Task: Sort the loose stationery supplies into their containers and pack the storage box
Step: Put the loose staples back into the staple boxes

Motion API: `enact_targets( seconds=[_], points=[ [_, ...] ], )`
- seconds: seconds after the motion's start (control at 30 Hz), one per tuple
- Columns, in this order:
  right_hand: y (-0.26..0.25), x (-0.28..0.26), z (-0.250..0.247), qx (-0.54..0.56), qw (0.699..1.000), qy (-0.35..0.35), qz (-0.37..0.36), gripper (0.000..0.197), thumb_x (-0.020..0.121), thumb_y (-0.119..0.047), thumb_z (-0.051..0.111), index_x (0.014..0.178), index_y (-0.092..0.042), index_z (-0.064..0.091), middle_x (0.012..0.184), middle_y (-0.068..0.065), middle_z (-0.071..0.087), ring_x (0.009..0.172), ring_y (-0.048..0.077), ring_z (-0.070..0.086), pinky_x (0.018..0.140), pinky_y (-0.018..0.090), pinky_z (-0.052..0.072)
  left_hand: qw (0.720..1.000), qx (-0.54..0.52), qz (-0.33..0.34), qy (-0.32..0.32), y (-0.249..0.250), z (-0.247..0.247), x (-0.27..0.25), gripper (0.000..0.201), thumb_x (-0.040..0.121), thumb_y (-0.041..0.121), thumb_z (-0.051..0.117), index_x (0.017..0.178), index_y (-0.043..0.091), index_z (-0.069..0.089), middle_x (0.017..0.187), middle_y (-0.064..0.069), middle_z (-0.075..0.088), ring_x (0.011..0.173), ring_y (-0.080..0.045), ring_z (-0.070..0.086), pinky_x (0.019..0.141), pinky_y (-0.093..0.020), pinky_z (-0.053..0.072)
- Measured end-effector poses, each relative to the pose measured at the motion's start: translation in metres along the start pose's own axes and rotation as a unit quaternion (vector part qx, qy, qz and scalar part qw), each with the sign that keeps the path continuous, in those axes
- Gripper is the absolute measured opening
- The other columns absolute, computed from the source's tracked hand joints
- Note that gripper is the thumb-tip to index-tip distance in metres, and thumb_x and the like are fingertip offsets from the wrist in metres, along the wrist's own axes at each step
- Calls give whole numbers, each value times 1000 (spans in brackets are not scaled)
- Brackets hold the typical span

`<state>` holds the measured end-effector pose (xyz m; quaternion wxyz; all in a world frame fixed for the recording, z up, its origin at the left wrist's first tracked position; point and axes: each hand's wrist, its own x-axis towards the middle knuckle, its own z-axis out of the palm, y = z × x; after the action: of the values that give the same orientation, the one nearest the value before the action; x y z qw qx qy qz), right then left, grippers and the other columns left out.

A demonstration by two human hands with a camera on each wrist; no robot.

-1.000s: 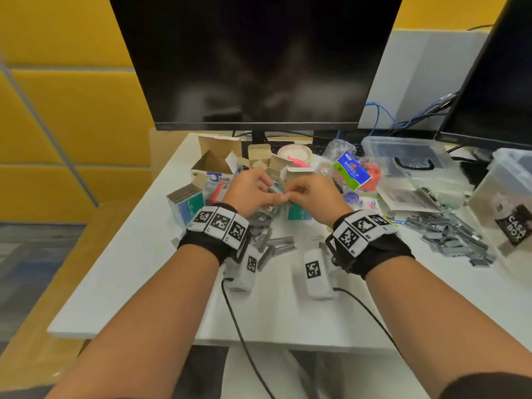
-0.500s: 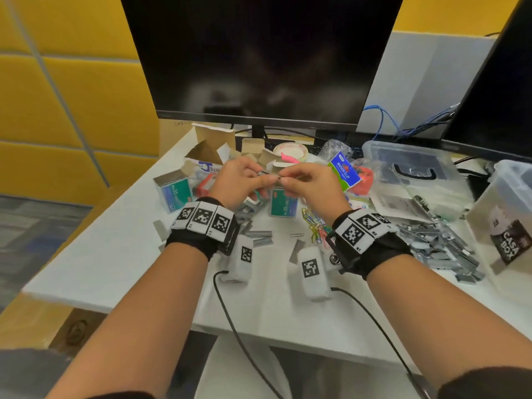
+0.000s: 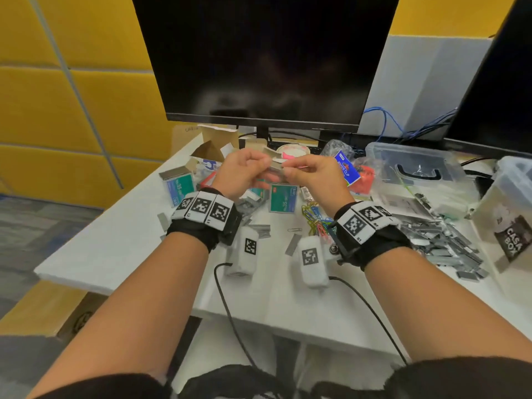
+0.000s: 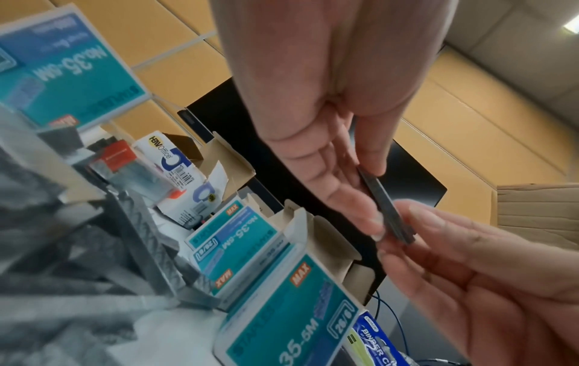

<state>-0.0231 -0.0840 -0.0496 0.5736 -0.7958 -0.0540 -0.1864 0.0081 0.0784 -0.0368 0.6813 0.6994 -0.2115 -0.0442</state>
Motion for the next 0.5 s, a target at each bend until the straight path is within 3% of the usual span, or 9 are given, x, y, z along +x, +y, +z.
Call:
enact_targets(
  seconds=[0.1, 0.2, 0.37, 0.5],
  points=[
    [-6, -5, 0, 61, 998, -26, 19, 16, 85, -5, 65, 92, -18, 69, 94, 8, 69, 87, 23, 67, 82, 38, 56, 1000, -10, 6, -4, 5, 0, -7, 14, 97, 7, 47, 87, 11, 57, 80, -6, 70, 68, -9, 69, 60, -19, 55],
    [-10, -4, 1, 112, 992, -28, 47, 16, 86, 2, 61, 98, -7, 66, 87, 10, 67, 76, 19, 66, 74, 27, 57, 1000, -21, -2, -5, 5, 1, -7, 16, 97, 7, 46, 87, 11, 57, 71, 0, 71, 65, -9, 69, 60, -19, 56],
    [-7, -1, -2, 131, 990, -9, 59, 26, 87, 3, 59, 113, 2, 60, 80, 10, 65, 66, 12, 65, 69, 22, 57, 1000, -23, -8, 4, 4, 3, 1, 9, 96, 7, 50, 89, 10, 55, 72, -6, 70, 60, -10, 68, 61, -20, 56],
    [-1, 1, -6, 126, 989, -8, 75, 23, 86, 3, 61, 108, 7, 62, 80, 10, 65, 67, 13, 64, 67, 19, 57, 1000, 7, -21, 7, -6, 5, 8, 1, 92, 8, 57, 91, 8, 57, 79, -12, 69, 60, -12, 66, 58, -21, 55]
  ],
)
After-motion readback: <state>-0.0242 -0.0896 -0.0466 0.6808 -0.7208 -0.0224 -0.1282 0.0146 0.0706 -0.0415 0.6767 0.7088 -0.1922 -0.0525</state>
